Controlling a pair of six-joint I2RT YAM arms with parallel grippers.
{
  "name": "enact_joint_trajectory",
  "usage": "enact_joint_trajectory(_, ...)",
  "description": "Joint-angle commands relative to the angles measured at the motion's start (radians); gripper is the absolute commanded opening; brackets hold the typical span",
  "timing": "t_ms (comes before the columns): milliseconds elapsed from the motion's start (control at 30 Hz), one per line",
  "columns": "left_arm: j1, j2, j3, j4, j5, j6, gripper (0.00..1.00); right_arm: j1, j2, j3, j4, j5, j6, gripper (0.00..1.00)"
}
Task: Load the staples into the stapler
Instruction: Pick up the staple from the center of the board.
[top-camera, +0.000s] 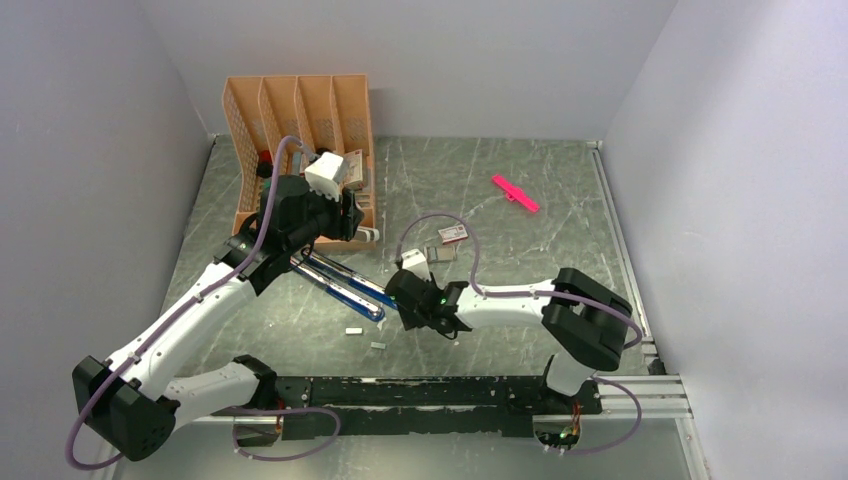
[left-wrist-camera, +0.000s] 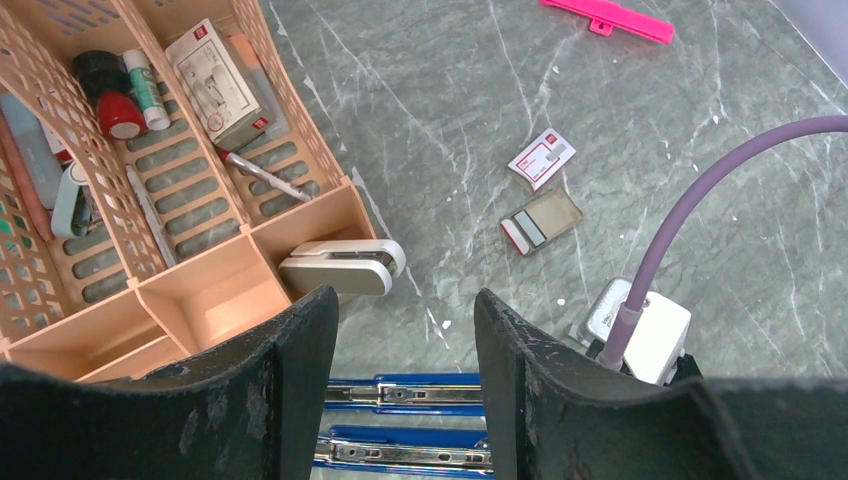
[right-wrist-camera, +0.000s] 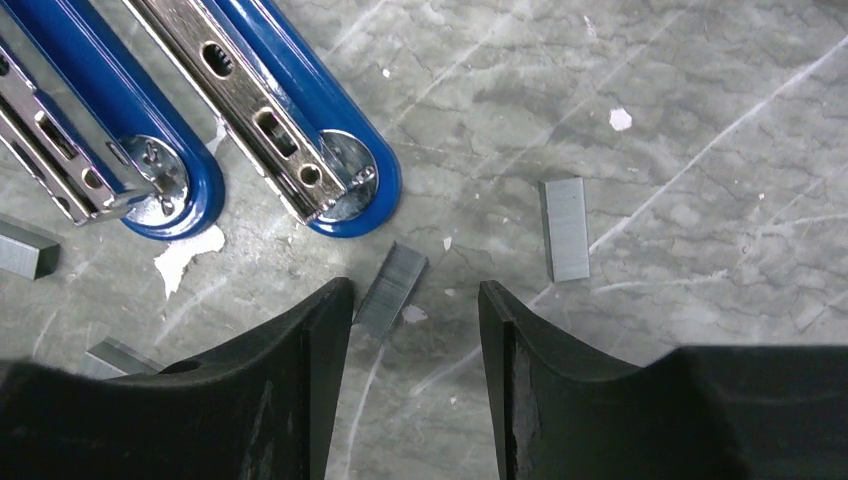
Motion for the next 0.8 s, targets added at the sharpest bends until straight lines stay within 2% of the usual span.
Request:
enact_joint_trajectory(0, 0.009, -0.002, -0.001, -0.005, 0.007, 0.007, 0.57, 0.005, -0.029, -0.022, -0.054, 0.01, 0.03, 0.53)
enact_joint_trajectory(367, 0.009, -0.003, -0.002, -0.004, 0.013, 0.008, 0.57, 0.003, -0.024, -0.021, -0.052, -0.012, 0.034, 0.4)
enact_joint_trajectory(767, 0.011, 0.001, -0.001, -0.003, 0.019, 0.006, 0.58, 0.004, -0.025, -0.02, -0.076, -0.027, 0.039, 0.33)
